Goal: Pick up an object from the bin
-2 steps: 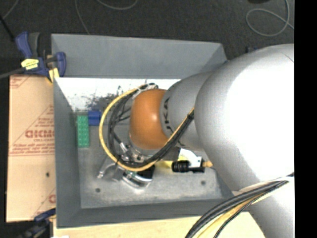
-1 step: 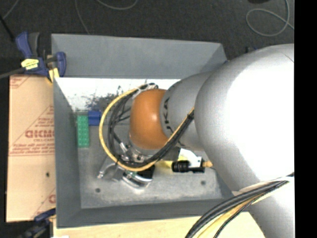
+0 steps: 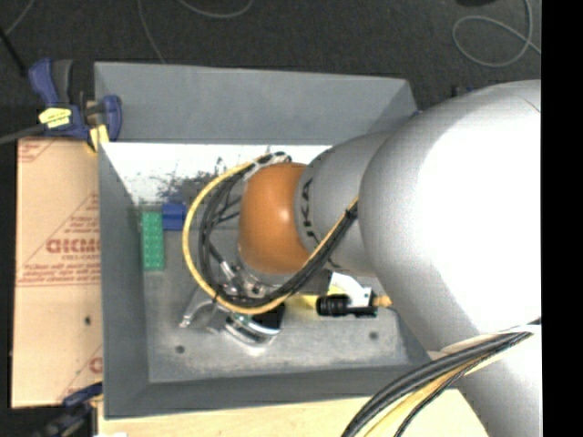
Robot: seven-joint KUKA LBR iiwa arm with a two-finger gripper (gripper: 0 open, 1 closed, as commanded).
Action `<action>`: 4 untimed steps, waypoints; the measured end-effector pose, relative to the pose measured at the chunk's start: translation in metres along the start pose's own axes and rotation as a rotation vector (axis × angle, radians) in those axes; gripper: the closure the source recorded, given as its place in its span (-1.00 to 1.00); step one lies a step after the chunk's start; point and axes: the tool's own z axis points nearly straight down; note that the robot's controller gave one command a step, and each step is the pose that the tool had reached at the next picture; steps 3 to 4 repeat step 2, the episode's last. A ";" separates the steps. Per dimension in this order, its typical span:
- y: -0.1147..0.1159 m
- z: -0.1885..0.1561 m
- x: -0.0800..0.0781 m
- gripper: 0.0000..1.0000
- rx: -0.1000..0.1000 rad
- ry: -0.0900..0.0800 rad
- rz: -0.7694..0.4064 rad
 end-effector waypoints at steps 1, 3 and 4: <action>-0.002 -0.008 0.002 1.00 0.006 0.006 0.000; -0.003 -0.029 0.002 1.00 0.009 0.009 -0.002; -0.003 -0.029 0.002 1.00 0.009 0.009 -0.002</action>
Offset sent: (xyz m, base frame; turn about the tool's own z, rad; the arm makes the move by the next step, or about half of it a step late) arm 0.0001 0.0001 0.0539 0.0000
